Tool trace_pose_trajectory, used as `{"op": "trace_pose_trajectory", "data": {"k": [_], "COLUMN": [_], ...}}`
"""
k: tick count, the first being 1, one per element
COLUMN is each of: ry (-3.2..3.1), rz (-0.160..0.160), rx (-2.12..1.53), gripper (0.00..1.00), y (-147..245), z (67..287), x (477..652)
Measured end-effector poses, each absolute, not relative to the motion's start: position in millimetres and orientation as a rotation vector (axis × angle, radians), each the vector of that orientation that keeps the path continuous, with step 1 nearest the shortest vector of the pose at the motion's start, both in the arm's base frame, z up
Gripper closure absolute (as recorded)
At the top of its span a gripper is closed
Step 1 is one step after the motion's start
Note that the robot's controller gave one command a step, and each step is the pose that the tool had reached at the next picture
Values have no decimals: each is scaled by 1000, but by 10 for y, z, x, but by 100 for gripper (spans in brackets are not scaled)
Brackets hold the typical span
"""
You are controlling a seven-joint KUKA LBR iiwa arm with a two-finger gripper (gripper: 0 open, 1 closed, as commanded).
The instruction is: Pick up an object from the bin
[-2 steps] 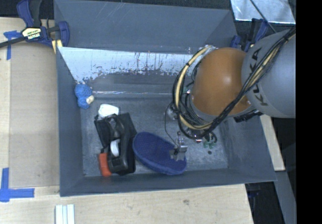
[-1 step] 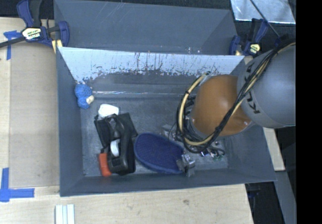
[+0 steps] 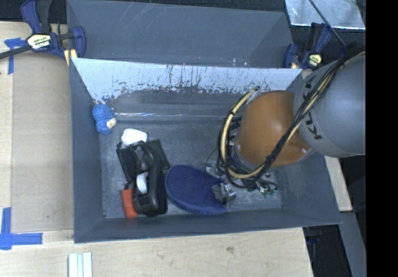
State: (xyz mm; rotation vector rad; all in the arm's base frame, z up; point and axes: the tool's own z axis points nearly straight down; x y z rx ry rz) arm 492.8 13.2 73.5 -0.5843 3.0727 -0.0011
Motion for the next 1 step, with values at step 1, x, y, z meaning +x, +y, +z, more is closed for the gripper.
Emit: {"op": "trace_pose_trajectory", "data": {"k": [1], "ry": [3067], "rz": [-5], "rx": [-628], "gripper": [100], "y": [-131], "z": [2055], "x": [5155]}}
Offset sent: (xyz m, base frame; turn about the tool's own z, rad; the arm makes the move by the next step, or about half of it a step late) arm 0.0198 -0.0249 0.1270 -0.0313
